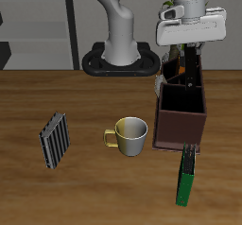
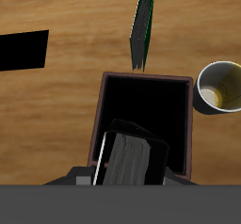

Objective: Place the yellow book into the left desk caddy's front compartment and place the orange book into the left desk caddy's left compartment and place the black book into the left desk caddy's back compartment

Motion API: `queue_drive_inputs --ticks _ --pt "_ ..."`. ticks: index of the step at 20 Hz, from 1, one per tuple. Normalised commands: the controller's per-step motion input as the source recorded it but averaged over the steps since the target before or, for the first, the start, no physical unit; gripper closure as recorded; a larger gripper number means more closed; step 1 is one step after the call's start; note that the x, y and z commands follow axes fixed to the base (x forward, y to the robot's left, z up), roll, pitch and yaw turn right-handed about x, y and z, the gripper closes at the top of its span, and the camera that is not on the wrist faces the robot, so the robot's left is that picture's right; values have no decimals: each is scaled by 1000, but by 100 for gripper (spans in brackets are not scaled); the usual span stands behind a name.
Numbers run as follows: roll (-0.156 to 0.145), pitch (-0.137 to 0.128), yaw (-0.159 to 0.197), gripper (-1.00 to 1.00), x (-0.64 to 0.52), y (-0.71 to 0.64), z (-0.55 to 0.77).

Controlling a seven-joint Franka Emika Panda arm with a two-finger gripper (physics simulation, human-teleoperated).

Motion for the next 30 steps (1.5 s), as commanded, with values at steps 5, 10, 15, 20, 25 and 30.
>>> queue_drive_inputs --ticks 5,10,15,20,25,30 --pt "19 -16 31 100 -330 179 -25" --pt "6 -38 22 100 -323 138 61" --pt "23 7 24 100 -161 111 -85" --pt "4 1 -2 100 -299 89 -103" --pt "-14 -1 -2 100 -9 -38 2" --pt "32 39 -11 100 -90 24 -40"
